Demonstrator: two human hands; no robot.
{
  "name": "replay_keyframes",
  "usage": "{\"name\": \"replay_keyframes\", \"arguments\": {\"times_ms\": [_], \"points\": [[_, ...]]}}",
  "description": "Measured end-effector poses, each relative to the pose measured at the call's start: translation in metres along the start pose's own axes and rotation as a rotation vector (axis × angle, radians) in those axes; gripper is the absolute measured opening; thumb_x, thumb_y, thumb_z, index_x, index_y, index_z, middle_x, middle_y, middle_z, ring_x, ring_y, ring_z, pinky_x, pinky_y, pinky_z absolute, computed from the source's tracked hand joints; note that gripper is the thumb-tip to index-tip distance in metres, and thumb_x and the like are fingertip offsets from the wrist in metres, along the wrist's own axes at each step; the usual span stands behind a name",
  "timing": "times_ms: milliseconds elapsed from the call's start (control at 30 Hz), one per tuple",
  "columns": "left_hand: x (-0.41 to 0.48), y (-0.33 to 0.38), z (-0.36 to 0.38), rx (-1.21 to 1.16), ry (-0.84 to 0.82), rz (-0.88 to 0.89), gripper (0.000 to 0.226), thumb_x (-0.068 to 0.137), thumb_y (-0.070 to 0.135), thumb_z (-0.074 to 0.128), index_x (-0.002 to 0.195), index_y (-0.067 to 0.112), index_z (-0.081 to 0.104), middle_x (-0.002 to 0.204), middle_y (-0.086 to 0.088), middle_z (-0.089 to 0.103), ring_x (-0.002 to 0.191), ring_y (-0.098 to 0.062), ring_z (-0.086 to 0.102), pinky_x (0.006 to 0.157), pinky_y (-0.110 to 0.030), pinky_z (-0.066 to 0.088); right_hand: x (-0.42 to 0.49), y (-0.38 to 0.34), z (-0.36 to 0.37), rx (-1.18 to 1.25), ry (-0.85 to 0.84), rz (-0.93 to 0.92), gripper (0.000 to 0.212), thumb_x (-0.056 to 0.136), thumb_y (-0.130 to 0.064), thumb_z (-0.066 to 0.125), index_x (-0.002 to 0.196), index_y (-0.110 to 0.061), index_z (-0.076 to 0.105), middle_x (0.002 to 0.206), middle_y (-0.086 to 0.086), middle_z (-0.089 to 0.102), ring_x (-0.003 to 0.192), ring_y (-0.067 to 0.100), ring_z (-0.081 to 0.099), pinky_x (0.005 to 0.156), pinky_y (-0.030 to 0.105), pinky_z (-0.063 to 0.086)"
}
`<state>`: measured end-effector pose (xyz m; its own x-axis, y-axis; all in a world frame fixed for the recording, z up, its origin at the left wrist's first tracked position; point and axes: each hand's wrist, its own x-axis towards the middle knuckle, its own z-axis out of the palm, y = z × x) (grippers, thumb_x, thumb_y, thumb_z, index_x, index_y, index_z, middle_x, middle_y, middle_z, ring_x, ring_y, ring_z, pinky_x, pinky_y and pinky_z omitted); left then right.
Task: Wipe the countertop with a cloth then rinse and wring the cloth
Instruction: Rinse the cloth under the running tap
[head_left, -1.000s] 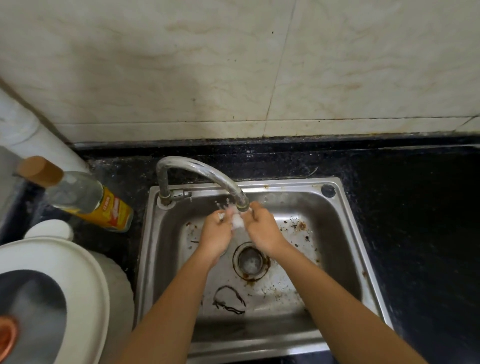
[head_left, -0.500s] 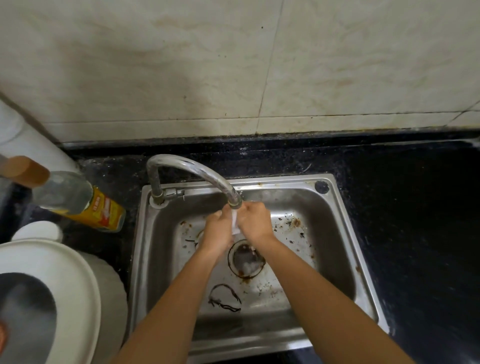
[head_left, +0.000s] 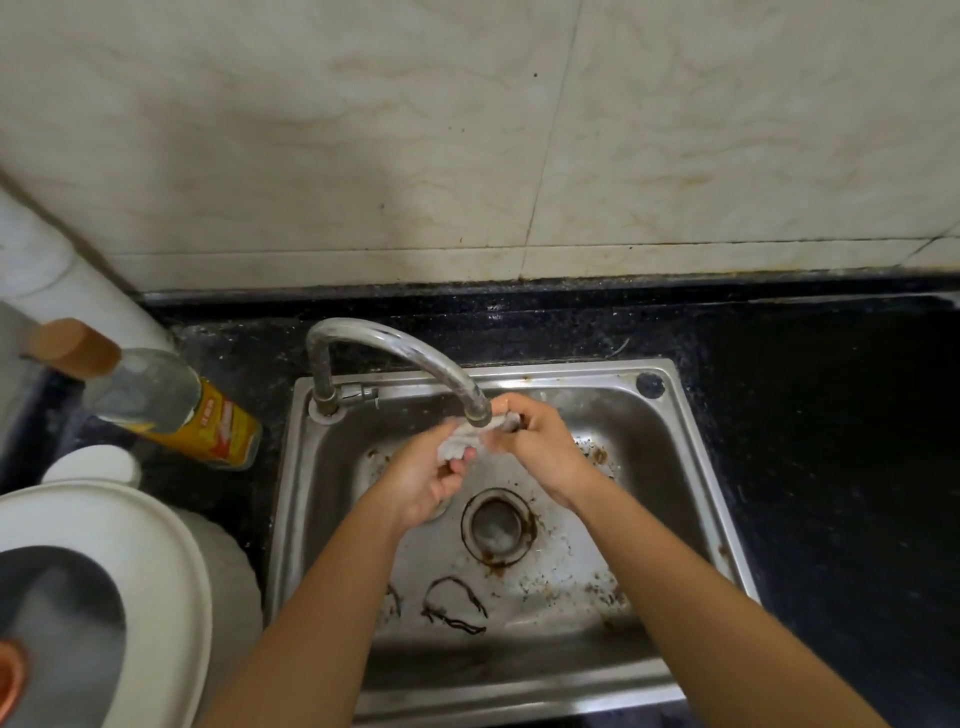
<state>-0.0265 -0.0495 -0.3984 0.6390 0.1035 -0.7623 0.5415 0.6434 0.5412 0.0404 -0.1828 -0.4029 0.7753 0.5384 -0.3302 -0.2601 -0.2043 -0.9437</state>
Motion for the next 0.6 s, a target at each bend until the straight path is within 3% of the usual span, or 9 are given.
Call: {"name": "replay_keyframes", "arguments": {"times_ms": [67, 133, 233, 300, 433, 500, 600], "points": [[0.001, 0.003, 0.001, 0.083, -0.023, 0.079, 0.027, 0.1, 0.019, 0.043, 0.104, 0.002, 0.064, 0.075, -0.005, 0.056, 0.05, -0.005, 0.045, 0.043, -0.015, 0.033, 0.001, 0.004, 0.0, 0.196, 0.007, 0.137, 0.035, 0.078, -0.006, 0.067, 0.113, -0.007, 0.064, 0.103, 0.01, 0.066, 0.094, 0.017, 0.062, 0.08, 0.029, 0.05], [0.002, 0.0, 0.003, 0.203, -0.023, 0.162, 0.024, 0.1, 0.013, 0.044, 0.097, 0.004, 0.066, 0.085, -0.01, 0.061, 0.063, -0.01, 0.051, 0.056, -0.02, 0.039, 0.003, 0.006, 0.005, 0.229, 0.012, 0.27, 0.036, 0.09, -0.022, 0.062, 0.121, -0.004, 0.057, 0.104, 0.012, 0.068, 0.091, 0.019, 0.067, 0.073, 0.027, 0.051], [0.002, -0.009, 0.006, 0.287, 0.066, 0.235, 0.022, 0.099, 0.01, 0.044, 0.093, 0.009, 0.065, 0.098, -0.013, 0.066, 0.09, -0.023, 0.059, 0.076, -0.027, 0.046, 0.001, 0.005, 0.014, -0.137, 0.075, 0.3, 0.029, 0.098, -0.033, 0.05, 0.098, -0.005, 0.058, 0.077, 0.007, 0.063, 0.061, 0.015, 0.058, 0.056, 0.027, 0.045], [0.001, -0.013, 0.008, 0.357, 0.143, 0.281, 0.023, 0.1, 0.017, 0.044, 0.095, 0.012, 0.065, 0.095, -0.008, 0.067, 0.092, -0.021, 0.06, 0.079, -0.029, 0.047, -0.001, 0.007, 0.02, -0.391, 0.104, 0.181, 0.032, 0.101, -0.031, 0.043, 0.089, -0.005, 0.056, 0.073, 0.007, 0.058, 0.059, 0.015, 0.049, 0.055, 0.027, 0.04], [0.003, -0.016, 0.015, 0.372, 0.182, 0.263, 0.03, 0.101, 0.032, 0.039, 0.106, 0.015, 0.063, 0.088, 0.0, 0.065, 0.074, -0.013, 0.056, 0.057, -0.024, 0.042, -0.009, 0.006, 0.033, -0.486, 0.155, 0.024, 0.044, 0.102, -0.04, 0.037, 0.073, -0.012, 0.052, 0.063, -0.001, 0.052, 0.054, 0.011, 0.045, 0.051, 0.025, 0.034], [0.003, -0.013, 0.02, 0.271, 0.18, 0.208, 0.03, 0.1, 0.031, 0.039, 0.098, 0.016, 0.065, 0.071, 0.002, 0.059, 0.057, -0.009, 0.045, 0.044, -0.021, 0.032, -0.009, 0.005, 0.036, -0.49, 0.204, -0.009, 0.045, 0.101, -0.04, 0.039, 0.064, -0.018, 0.046, 0.056, -0.005, 0.048, 0.05, 0.009, 0.042, 0.048, 0.025, 0.032], [0.0, -0.01, 0.025, 0.144, 0.194, 0.136, 0.031, 0.098, 0.033, 0.044, 0.08, 0.016, 0.062, 0.061, 0.002, 0.051, 0.046, -0.007, 0.037, 0.033, -0.018, 0.023, -0.01, 0.003, 0.039, -0.55, 0.214, -0.032, 0.046, 0.101, -0.038, 0.039, 0.059, -0.021, 0.042, 0.054, -0.004, 0.048, 0.05, 0.013, 0.047, 0.049, 0.027, 0.038]]}}
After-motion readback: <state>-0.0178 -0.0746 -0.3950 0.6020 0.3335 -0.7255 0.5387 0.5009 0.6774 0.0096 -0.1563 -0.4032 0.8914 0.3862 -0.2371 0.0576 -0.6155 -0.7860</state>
